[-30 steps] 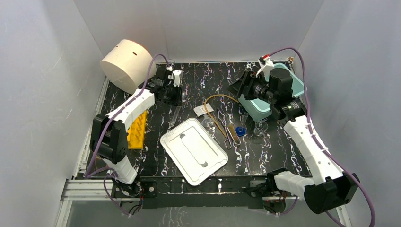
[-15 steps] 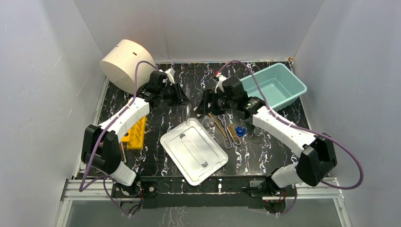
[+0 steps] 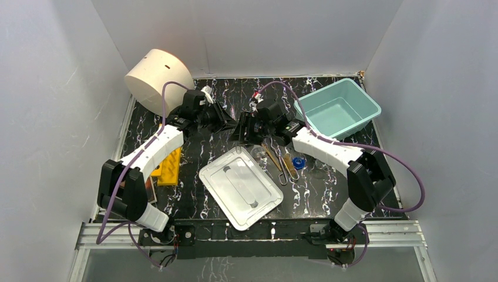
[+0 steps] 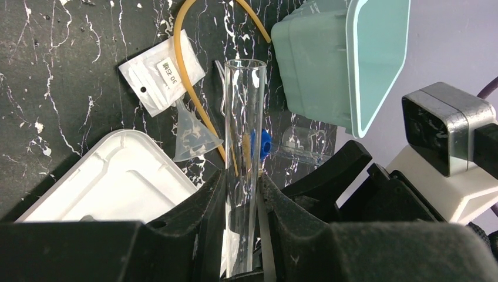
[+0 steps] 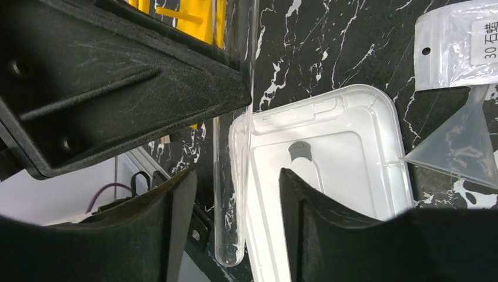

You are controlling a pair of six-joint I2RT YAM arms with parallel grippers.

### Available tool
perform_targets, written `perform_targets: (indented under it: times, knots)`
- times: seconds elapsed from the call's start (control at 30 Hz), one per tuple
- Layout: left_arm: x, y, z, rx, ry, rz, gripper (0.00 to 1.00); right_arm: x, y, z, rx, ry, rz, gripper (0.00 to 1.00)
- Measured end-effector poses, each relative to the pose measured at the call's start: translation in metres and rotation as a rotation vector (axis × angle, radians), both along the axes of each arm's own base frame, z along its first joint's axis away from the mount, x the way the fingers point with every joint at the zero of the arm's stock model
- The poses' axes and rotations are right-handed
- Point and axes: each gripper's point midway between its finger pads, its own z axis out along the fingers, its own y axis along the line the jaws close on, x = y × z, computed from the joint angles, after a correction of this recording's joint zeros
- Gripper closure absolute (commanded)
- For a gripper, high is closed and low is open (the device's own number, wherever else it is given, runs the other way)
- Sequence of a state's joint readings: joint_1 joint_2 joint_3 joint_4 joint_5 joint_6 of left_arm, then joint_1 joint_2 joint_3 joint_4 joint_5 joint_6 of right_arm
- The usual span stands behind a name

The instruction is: Organize the chemistry lab equipment

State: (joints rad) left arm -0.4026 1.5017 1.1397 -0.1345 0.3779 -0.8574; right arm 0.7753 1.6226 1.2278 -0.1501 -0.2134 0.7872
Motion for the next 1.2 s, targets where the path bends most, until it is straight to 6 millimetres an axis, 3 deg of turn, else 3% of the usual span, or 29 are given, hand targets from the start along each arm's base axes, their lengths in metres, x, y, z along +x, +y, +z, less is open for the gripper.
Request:
perform_targets:
  times: [0.4, 0.6, 0.7, 0.8, 0.93, 1.07, 1.2]
  knots:
    - [-0.001, 0.0, 0.002, -0.008, 0.003, 0.001, 0.82, 0.006, 0.005, 0.009, 0.038, -0.027, -0.006, 0.66]
    - [-0.001, 0.0, 0.006, -0.012, -0.008, 0.002, 0.78, 0.006, 0.005, 0.009, 0.04, -0.028, -0.002, 0.72]
    - [-0.002, 0.0, 0.008, -0.013, -0.011, 0.002, 0.68, 0.006, 0.005, 0.009, 0.04, -0.034, 0.003, 0.74]
    - [-0.003, -0.001, 0.009, -0.021, -0.006, -0.003, 0.5, 0.004, 0.006, 0.007, 0.046, -0.051, 0.022, 0.75]
    - [-0.006, -0.002, 0.012, -0.051, 0.01, -0.017, 0.41, -0.002, 0.007, 0.005, 0.057, -0.094, 0.082, 0.74]
    - [-0.006, 0.003, 0.017, -0.085, 0.025, -0.027, 0.43, -0.011, 0.005, 0.013, 0.079, -0.161, 0.154, 0.75]
    - [-0.004, 0.01, 0.022, -0.108, 0.028, -0.031, 0.53, -0.016, 0.004, 0.027, 0.095, -0.243, 0.22, 0.76]
